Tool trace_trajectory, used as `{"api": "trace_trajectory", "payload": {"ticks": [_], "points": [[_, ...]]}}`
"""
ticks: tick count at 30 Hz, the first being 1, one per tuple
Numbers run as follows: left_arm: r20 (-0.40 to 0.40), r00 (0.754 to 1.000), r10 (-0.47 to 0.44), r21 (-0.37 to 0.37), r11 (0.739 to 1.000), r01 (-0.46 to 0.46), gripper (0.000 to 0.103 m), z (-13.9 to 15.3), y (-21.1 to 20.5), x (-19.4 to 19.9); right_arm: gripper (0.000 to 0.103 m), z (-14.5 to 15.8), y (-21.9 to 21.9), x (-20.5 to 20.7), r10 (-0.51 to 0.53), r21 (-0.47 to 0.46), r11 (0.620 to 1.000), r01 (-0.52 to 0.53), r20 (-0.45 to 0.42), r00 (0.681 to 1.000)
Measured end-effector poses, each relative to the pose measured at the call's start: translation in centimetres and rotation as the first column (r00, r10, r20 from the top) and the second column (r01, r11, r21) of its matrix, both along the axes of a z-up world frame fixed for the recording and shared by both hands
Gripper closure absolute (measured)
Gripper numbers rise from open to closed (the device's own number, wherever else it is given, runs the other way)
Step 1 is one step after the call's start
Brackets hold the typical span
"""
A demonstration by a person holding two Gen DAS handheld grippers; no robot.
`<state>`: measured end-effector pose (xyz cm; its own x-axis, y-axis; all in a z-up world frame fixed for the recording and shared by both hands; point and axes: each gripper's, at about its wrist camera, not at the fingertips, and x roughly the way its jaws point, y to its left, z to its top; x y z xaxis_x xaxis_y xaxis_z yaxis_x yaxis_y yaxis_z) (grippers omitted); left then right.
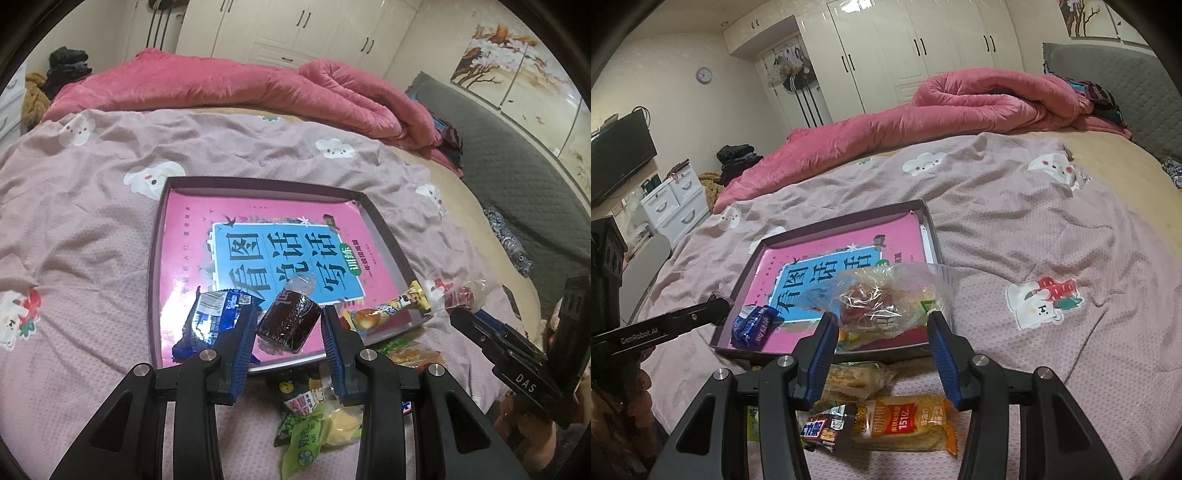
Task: Organize snacks
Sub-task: 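Carry chocolate onto tray with left tool while right tool carries clear bag there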
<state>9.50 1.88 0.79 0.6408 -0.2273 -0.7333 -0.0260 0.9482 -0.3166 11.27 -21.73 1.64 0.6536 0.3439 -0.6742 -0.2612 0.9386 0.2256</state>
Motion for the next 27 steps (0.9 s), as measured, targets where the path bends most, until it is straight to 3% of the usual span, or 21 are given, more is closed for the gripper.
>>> {"api": "trace_trajectory", "payload": {"ticks": [27], "points": [[-0.070,0.996,-0.058,-0.016,0.998,0.057,0.066,-3.9,-1.9,3.4,0.053,-3.7,1.5,2.2,0.011,-0.015,1.000,-0.013,-0.090,0.996]]}}
